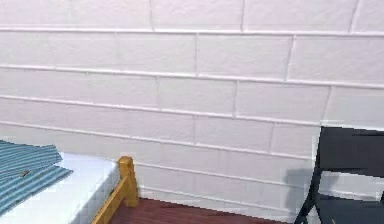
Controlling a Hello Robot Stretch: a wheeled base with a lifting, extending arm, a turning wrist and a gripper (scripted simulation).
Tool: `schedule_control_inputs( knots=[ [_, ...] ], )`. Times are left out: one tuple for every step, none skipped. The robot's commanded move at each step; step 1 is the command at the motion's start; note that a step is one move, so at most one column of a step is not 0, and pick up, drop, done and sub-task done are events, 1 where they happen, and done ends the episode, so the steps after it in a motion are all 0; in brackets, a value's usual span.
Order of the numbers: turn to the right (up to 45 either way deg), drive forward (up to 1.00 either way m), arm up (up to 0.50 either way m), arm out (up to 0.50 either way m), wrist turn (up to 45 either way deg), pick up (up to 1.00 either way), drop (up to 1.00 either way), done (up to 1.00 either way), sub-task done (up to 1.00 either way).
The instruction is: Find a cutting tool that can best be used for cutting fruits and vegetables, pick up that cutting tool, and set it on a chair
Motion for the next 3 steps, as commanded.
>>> schedule_control_inputs(
  knots=[
    [15.0,0.00,0.00,0.00,0.0,0.00,0.00,0.00,0.00],
    [0.0,0.70,0.00,0.00,0.0,0.00,0.00,0.00,0.00],
    [45.0,0.00,0.00,0.00,0.0,0.00,0.00,0.00,0.00]
  ],
)
